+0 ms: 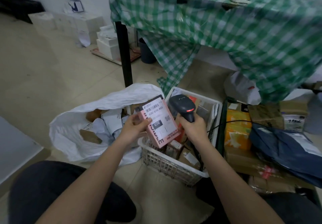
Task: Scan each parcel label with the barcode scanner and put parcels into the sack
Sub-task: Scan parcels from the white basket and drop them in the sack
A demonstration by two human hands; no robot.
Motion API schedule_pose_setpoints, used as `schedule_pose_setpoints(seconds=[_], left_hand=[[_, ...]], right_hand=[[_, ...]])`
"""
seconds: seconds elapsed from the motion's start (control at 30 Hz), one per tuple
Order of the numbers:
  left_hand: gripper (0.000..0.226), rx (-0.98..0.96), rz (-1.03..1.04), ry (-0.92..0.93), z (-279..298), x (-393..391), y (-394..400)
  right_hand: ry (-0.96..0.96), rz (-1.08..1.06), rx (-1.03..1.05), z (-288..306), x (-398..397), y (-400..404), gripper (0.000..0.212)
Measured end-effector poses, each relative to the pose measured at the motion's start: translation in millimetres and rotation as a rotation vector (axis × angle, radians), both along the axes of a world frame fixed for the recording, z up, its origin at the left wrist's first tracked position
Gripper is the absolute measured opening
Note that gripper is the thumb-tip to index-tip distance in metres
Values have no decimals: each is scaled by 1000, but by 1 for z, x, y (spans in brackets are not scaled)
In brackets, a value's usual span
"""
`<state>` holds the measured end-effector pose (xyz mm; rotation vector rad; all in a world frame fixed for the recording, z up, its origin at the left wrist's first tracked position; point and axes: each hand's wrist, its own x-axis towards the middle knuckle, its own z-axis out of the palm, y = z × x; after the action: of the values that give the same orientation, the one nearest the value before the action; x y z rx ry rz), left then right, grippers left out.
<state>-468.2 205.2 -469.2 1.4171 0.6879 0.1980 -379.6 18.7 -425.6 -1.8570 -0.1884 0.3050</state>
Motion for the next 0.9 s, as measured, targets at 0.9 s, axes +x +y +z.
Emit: schedule_pose_setpoints(seconds=[0.9], left_hand=[[54,114,128,-66,34,-17,30]], right_hand=[[22,243,-103,21,-39,22,19]])
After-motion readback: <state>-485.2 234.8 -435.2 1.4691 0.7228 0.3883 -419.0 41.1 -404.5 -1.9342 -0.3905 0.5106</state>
